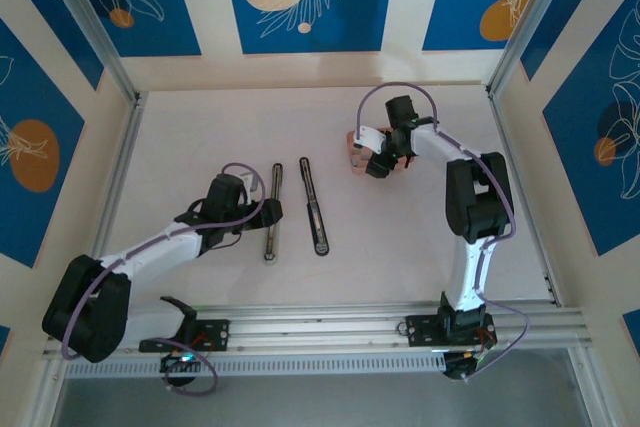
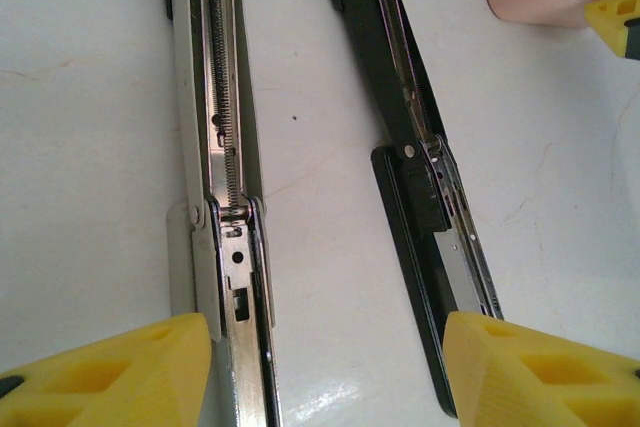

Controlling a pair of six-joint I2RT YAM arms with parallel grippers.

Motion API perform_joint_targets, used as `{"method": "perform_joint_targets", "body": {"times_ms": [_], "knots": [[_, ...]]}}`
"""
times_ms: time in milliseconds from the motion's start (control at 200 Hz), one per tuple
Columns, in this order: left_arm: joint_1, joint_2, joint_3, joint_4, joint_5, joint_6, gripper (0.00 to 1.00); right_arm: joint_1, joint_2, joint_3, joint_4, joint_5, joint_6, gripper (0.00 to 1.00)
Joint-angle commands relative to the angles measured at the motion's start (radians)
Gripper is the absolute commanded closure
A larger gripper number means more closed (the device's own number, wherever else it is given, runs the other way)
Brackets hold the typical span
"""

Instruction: Load the staples into the stapler

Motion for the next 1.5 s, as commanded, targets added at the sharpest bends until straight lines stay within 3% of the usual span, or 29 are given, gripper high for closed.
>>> {"method": "perform_joint_targets", "body": {"times_ms": [0,235,565,980,1200,1496], "knots": [[0.015,0.015,0.023,0.007,-0.014,0.005,0.37,-0.006,0.039,0.045,-0.058,-0.007,-0.030,0.34],[0.013,0.011,0.014,-0.002,-0.026,0.001,0.38,-0.003,0.091,0.097,-0.135,0.012,-0.032,0.42],[0.014,-0.004,0.011,-0.006,-0.030,0.003,0.38,-0.002,0.081,0.120,-0.202,-0.023,0.028,0.72],[0.013,-0.046,-0.005,-0.009,-0.040,0.009,0.38,0.020,0.012,0.080,-0.225,-0.068,0.128,0.91],[0.013,-0.071,-0.015,-0.011,-0.045,0.009,0.38,0.041,-0.065,0.006,-0.161,-0.068,0.286,1.00],[0.013,-0.114,-0.029,-0.019,-0.050,0.010,0.38,0.128,-0.170,-0.092,-0.150,0.004,0.641,1.00]]}}
